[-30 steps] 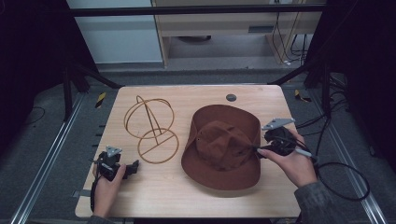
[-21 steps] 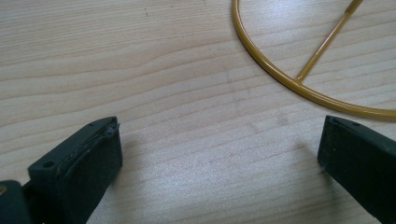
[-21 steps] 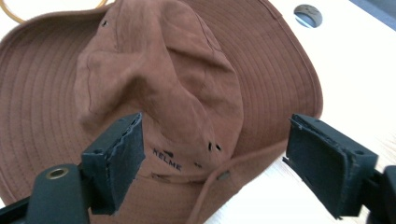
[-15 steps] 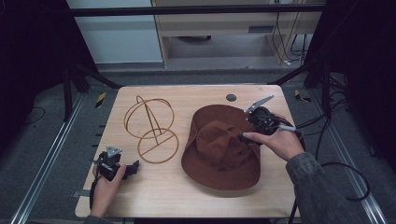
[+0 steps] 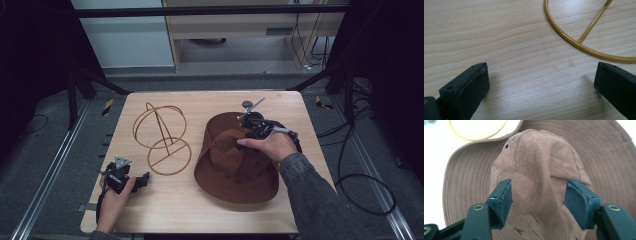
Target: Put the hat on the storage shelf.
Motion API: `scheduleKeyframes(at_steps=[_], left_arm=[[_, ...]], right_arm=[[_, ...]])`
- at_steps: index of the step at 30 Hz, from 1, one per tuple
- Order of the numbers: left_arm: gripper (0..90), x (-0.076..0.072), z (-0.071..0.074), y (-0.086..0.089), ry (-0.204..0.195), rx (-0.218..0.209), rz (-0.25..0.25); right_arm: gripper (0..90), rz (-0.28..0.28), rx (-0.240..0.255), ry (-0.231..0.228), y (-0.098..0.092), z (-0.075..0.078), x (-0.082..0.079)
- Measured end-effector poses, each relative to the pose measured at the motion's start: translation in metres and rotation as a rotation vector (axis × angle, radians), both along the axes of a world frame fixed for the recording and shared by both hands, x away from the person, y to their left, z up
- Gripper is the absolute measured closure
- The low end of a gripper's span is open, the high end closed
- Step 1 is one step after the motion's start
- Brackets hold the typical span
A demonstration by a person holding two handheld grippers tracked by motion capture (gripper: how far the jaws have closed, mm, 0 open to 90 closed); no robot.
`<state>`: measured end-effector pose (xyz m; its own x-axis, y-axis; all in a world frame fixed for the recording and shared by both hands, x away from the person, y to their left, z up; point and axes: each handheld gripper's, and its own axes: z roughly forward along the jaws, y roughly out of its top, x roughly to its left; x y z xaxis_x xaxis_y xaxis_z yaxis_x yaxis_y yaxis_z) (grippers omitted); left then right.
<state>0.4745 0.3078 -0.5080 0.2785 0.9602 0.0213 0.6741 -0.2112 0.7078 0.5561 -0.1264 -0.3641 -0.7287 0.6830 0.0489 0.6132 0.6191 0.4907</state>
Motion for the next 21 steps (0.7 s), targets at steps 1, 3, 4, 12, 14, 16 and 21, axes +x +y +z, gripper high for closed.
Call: scheduleKeyframes(at_steps=[1,3,4,12,14,16,21], left_arm=[[0.0,0.000,0.000,0.000,-0.001,0.000,0.001],[0.0,0.000,0.000,0.000,0.000,0.000,0.001],[0.0,0.000,0.000,0.000,-0.001,0.000,0.001],[0.0,0.000,0.000,0.000,-0.001,0.000,0.001],[0.0,0.000,0.000,0.000,-0.001,0.000,0.001],[0.0,0.000,0.000,0.000,-0.001,0.000,0.001],[0.0,0.000,0.000,-0.001,-0.001,0.000,0.004]], right_arm=[[42.4,-0.001,-0.002,0.006,0.001,-0.002,0.001],[44.3,0.000,0.007,0.027,0.004,-0.007,0.005],[45.2,0.000,0.014,0.031,0.005,-0.009,0.007],[49.8,-0.002,0.032,0.059,0.007,-0.013,0.012],[50.2,-0.004,0.038,0.058,0.007,-0.013,0.012],[50.7,-0.004,0.039,0.060,0.008,-0.014,0.011],[52.4,0.001,0.009,0.067,0.010,-0.016,0.011]])
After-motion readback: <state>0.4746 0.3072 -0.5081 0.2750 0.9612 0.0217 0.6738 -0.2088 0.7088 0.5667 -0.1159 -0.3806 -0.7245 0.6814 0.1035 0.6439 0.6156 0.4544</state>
